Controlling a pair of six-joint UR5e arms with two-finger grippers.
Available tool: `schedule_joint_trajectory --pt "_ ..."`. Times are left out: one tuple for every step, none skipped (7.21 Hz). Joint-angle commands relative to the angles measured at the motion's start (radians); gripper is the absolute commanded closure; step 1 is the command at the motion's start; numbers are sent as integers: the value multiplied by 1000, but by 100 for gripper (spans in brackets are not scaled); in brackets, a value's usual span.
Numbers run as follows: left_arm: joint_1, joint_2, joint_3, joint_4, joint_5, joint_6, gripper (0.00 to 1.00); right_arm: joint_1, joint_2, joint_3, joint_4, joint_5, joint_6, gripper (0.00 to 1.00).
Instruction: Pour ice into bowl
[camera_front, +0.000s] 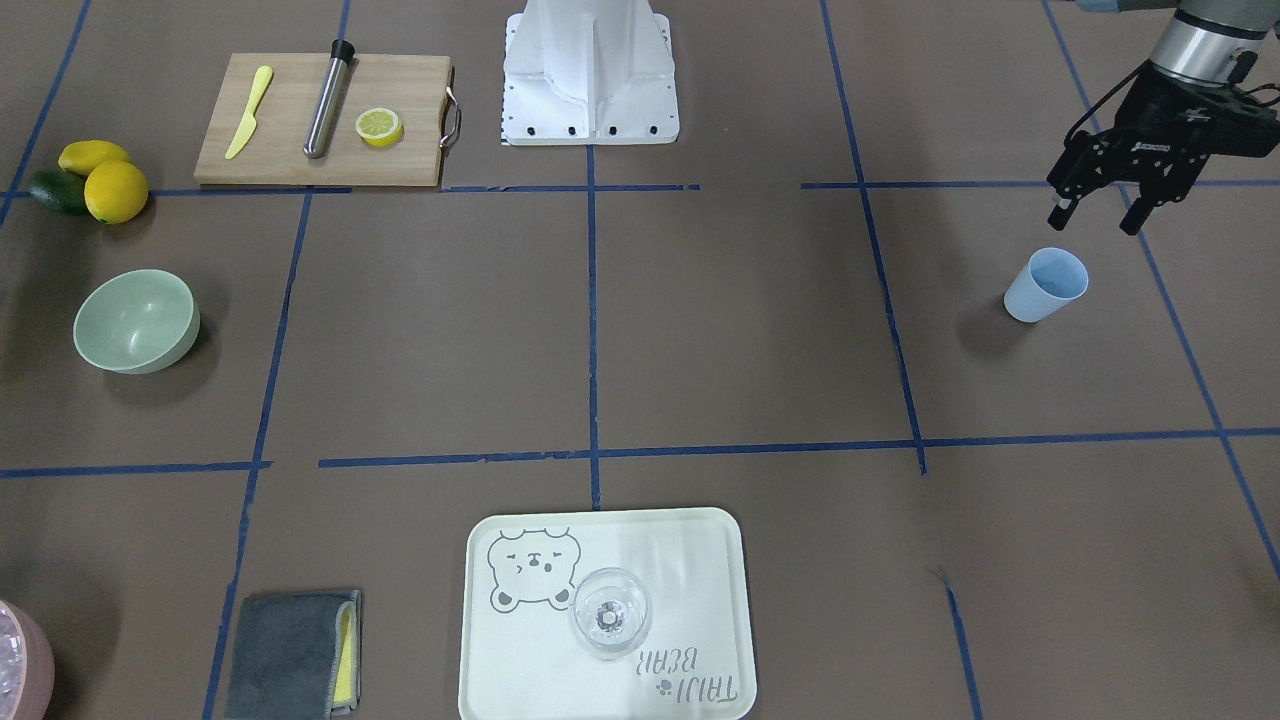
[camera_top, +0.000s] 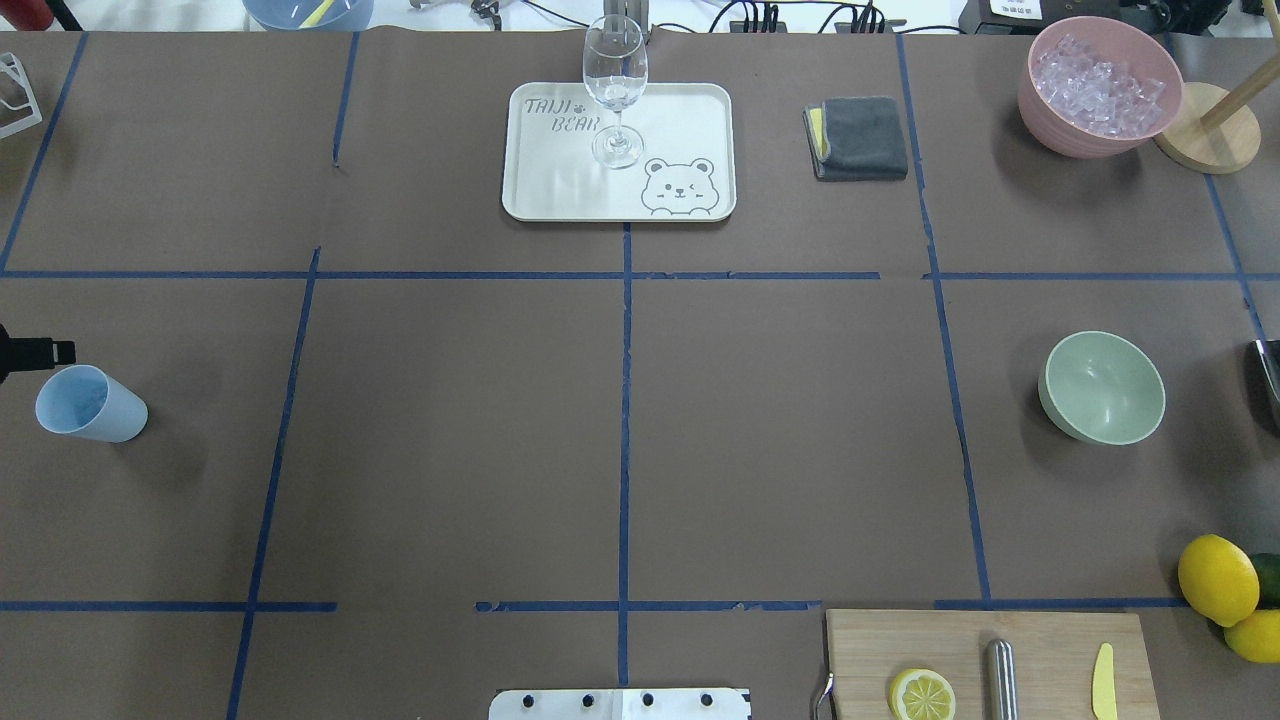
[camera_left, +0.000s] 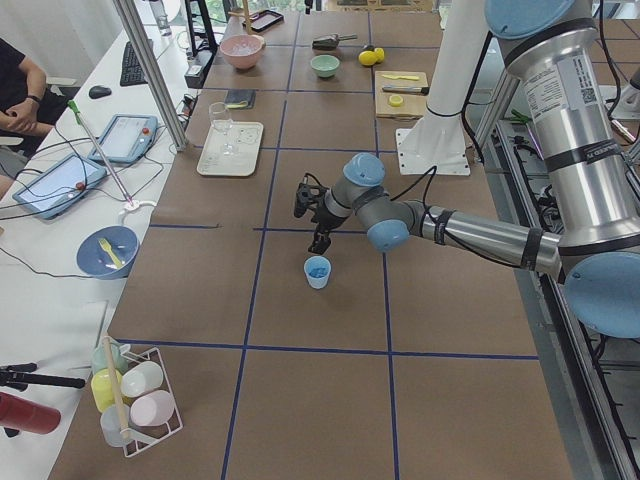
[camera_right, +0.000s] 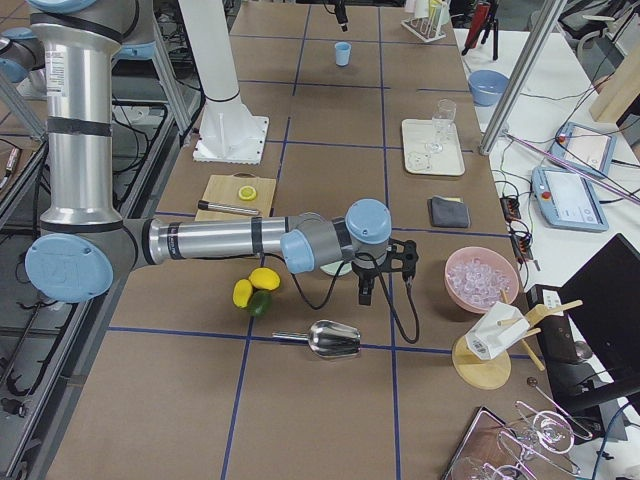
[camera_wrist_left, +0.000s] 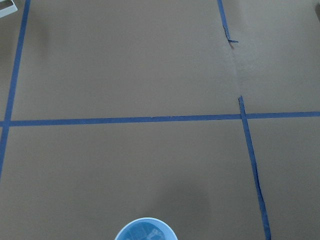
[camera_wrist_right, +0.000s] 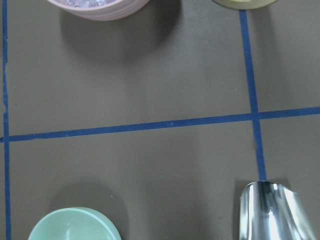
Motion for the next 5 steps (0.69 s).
schedule_joint_trajectory --pt "46 49 -57 -12 53 -38 0 -179 -45 3 284 -65 290 0" --pt "75 80 -74 -22 115 -38 0 -303 -54 3 352 -173 355 0" --pt "95 103 -79 -44 151 -38 0 -360 -65 3 388 -204 409 0" --pt "96 104 -80 -54 153 -38 0 -394 -123 3 452 -211 411 0" --pt "96 106 -80 -54 153 -38 0 -408 -137 3 465 -215 414 0"
